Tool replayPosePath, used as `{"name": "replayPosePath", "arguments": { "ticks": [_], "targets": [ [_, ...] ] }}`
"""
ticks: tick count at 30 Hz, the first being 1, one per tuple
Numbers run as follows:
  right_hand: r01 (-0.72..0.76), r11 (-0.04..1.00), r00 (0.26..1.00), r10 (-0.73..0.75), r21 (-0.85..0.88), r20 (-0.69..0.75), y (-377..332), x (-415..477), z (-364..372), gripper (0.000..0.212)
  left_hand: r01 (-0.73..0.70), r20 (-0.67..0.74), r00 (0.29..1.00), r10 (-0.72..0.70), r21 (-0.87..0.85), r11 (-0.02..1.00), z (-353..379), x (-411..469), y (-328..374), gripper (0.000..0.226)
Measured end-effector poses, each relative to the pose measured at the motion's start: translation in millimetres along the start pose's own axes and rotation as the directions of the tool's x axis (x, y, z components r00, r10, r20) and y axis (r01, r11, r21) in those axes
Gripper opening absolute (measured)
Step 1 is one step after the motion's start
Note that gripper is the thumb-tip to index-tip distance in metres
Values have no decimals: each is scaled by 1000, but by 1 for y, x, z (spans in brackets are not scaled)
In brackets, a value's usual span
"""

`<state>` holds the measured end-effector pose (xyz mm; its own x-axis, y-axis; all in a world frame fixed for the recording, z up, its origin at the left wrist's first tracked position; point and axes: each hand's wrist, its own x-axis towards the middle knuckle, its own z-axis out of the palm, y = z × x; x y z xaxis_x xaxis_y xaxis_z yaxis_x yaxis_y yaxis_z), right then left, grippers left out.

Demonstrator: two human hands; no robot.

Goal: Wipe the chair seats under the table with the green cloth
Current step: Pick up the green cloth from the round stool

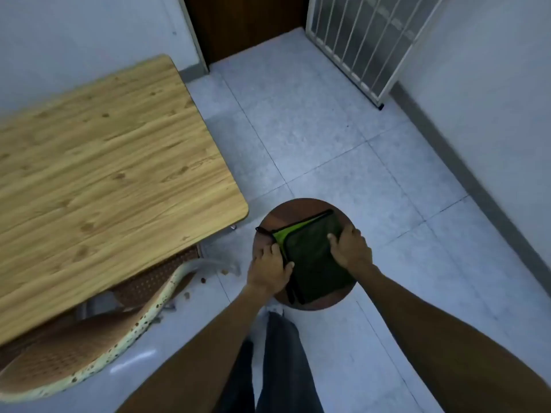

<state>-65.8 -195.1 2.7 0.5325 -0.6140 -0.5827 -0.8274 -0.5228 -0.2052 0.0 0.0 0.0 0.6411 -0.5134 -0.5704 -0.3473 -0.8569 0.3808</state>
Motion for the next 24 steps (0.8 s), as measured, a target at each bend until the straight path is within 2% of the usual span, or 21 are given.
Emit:
{"name": "replayPosePath", "arguments": {
  "ticks": [4, 7, 10, 12, 14, 16, 19, 24],
  "targets": [
    [-18, 1000, 993, 18, -1, -116, 6, 1, 18, 49, 110, -113, 983, -146, -276, 955, 20, 5, 14, 60],
    [-19, 987, 996, 34, 160, -87, 5, 6, 22, 43, 156, -188, 947, -259, -436, 887, 30, 9, 29, 64],
    [32, 984, 993, -12, 174, -115, 2, 4, 22, 35, 225, -150, 891, -429, -674, 704, 33, 16, 41, 52],
    [74, 985, 983, -45, 156, -178, 0, -1, 22, 29, 240, -96, 882, -462, -752, 614, 32, 19, 43, 40],
    [107, 975, 971, -60, 197, -231, -4, -7, 21, 27, 195, -108, 905, -412, -755, 626, 27, 20, 40, 30],
    [130, 967, 964, -70, 221, -257, -10, -15, 20, 28, 95, -201, 921, -334, -716, 692, 18, 12, 36, 20],
    [153, 967, 964, -101, 203, -246, -30, -34, 13, 27, -41, -363, 900, -241, -622, 782, -2, -5, 19, 12],
    [282, 918, 937, -202, 278, -284, -76, -80, 6, 24, -112, -448, 876, -179, -550, 828, -46, -45, -23, 12]
  ]
}}
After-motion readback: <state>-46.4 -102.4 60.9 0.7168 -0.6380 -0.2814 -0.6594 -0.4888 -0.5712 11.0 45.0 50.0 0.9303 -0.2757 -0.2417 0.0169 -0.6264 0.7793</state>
